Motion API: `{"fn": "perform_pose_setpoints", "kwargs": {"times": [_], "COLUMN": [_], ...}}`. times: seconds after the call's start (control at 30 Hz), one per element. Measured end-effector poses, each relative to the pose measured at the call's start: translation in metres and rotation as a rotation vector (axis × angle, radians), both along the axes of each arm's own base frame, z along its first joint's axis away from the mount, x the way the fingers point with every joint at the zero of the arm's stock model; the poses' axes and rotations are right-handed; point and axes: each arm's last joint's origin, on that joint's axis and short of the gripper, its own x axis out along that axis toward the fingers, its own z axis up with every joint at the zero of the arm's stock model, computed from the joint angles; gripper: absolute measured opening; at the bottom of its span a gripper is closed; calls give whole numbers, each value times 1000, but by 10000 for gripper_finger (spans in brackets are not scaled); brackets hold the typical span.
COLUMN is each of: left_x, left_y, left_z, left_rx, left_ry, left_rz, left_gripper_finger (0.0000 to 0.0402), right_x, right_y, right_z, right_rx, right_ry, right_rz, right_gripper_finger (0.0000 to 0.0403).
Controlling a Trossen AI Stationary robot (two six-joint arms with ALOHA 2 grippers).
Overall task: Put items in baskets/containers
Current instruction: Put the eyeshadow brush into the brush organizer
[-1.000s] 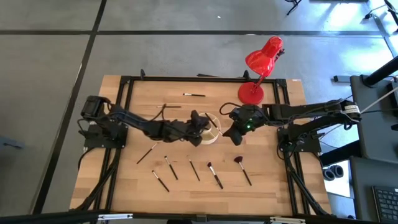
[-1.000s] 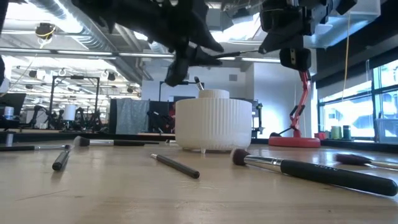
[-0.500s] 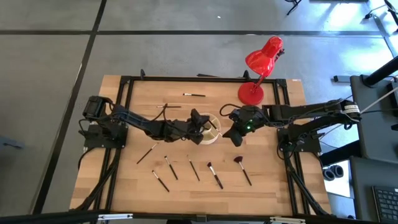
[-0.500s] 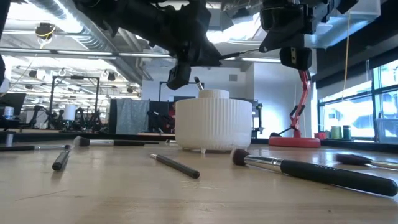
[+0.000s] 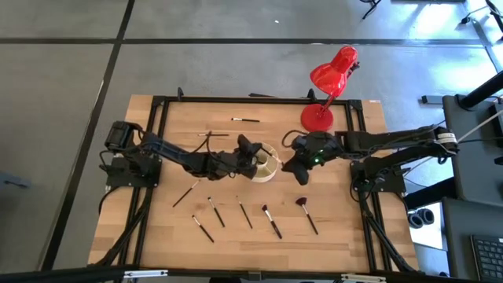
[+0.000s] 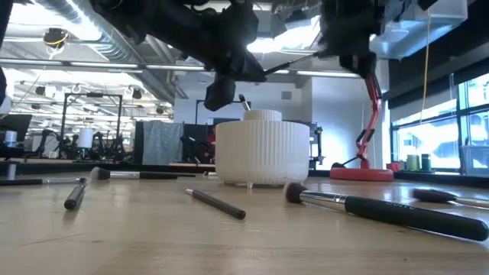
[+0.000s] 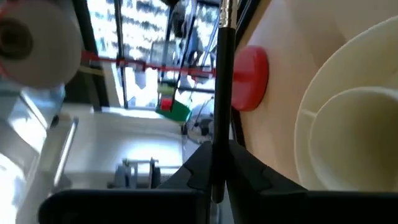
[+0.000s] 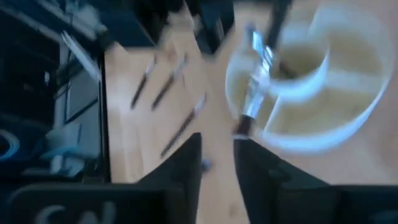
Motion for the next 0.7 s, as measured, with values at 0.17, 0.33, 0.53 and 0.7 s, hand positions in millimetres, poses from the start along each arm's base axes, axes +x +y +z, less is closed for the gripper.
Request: {"fn": "perform_pose_setpoints", "kwargs": {"times": [0.17, 0.33, 0.53, 0.7], "left_x": [1, 0, -4, -5], "left_y": [14, 24, 42, 53], "left_z": [0, 1, 10, 15], "left_rx": [-194, -412, -851, -1207], "left_ry": [-158, -310, -441, -413], "left_rz": [56, 92, -19, -222], "left_gripper_finger": [24, 24, 24, 24], "right_x": [-18, -29, -25, -24], "right_y": [2, 11, 24, 23], "right_z": [39, 32, 4, -13], "right_rx": [-331, -590, -559, -535], "right_ry": [-163, -128, -265, -419], "right_rz": [-155, -369, -396, -395], "right_gripper_finger": [137, 144, 145, 145]}}
